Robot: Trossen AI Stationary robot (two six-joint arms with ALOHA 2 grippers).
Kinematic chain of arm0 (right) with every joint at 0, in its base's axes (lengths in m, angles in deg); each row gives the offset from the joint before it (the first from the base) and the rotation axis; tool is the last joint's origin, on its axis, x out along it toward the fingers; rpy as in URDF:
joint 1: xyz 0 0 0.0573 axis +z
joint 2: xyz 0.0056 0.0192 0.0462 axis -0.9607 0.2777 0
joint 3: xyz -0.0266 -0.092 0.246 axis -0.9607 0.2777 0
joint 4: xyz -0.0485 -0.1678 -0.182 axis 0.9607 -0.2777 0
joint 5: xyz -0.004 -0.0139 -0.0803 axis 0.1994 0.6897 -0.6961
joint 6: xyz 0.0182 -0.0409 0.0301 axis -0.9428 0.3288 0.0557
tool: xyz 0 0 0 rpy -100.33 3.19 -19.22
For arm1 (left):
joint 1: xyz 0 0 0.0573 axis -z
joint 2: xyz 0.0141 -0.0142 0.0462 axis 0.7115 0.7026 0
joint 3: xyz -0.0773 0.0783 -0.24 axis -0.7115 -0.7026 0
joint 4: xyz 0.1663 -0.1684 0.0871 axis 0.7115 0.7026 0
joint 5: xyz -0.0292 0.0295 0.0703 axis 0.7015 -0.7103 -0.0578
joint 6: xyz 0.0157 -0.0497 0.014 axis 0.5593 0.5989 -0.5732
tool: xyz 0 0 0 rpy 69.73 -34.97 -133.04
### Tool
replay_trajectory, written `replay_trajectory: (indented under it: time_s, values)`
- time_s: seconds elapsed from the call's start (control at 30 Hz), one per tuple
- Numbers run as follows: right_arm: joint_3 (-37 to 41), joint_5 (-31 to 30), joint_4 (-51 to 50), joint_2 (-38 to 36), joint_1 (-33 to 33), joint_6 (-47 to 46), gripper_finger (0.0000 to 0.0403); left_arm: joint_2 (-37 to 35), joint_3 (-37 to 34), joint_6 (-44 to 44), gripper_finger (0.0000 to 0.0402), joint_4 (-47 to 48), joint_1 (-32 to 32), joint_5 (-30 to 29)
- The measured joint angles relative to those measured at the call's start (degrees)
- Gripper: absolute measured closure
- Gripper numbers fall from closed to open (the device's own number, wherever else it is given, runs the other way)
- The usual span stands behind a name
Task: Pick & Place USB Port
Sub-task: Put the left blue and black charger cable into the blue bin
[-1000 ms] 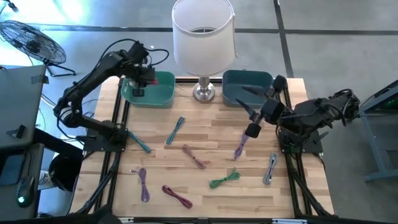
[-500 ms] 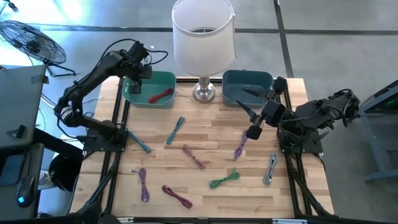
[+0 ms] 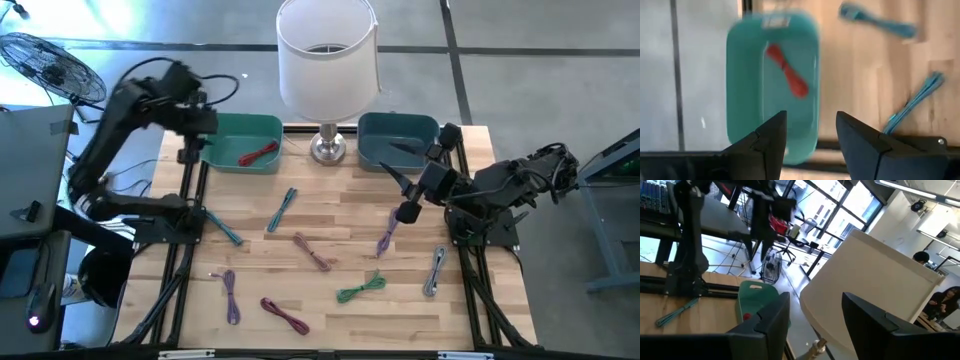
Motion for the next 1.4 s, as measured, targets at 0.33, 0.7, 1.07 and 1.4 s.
replay_trajectory:
  time_s: [0.33,0.7,1.07,1.4]
  values:
    - [0.00,0.04,-0.52,0.00,0.00,0.75,0.0226,-9.37,-5.54,1.41,0.0236,-0.24,13.16,2.66]
    - [0.04,0.30,-3.21,-0.02,0.00,-1.73,0.0226,-12.65,-19.33,7.11,0.0236,-0.32,31.77,4.99]
    - [0.04,0.63,-3.21,-0.02,0.00,-3.14,0.0226,-10.69,-34.48,8.85,0.0236,-0.58,40.91,3.77]
    - [0.08,0.66,-3.43,-0.02,0.00,-4.38,0.0226,-6.20,-35.65,8.96,0.0236,-3.42,46.09,3.99]
